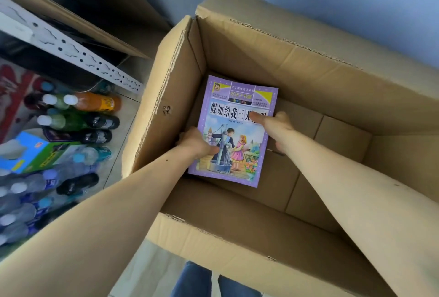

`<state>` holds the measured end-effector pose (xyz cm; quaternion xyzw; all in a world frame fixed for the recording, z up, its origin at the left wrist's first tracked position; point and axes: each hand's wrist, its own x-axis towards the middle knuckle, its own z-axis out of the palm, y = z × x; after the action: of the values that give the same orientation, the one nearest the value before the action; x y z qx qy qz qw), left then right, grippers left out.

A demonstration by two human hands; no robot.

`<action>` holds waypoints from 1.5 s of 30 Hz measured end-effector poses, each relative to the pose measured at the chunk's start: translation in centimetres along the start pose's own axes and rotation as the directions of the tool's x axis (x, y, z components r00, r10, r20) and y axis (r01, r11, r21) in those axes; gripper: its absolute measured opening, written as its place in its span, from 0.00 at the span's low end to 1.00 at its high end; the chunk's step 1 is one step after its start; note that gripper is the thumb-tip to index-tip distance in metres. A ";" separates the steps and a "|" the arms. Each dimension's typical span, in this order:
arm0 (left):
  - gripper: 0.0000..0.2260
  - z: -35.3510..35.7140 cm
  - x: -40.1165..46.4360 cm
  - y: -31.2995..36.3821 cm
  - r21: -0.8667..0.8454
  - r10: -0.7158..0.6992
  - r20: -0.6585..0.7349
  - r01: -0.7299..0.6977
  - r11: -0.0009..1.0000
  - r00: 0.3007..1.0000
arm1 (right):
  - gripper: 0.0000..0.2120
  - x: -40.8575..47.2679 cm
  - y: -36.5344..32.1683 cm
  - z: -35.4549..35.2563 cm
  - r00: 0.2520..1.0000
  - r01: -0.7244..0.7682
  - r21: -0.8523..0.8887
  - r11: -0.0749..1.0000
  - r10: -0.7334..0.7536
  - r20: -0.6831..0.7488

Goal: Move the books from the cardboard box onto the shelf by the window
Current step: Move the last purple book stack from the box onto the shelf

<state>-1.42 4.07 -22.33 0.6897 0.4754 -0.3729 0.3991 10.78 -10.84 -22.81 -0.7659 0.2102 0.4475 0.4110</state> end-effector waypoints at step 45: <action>0.25 -46.4 -73.2 -17.8 -0.340 0.288 -0.684 -0.642 0.687 0.670 | 0.21 -76.2 -41.1 9.3 0.151 0.973 0.062 0.222 -0.817 0.557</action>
<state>-31.94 23.93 58.28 0.7228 0.4567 0.1323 0.5015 -4.59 16.80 58.32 -0.6500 -0.4783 0.3061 0.5050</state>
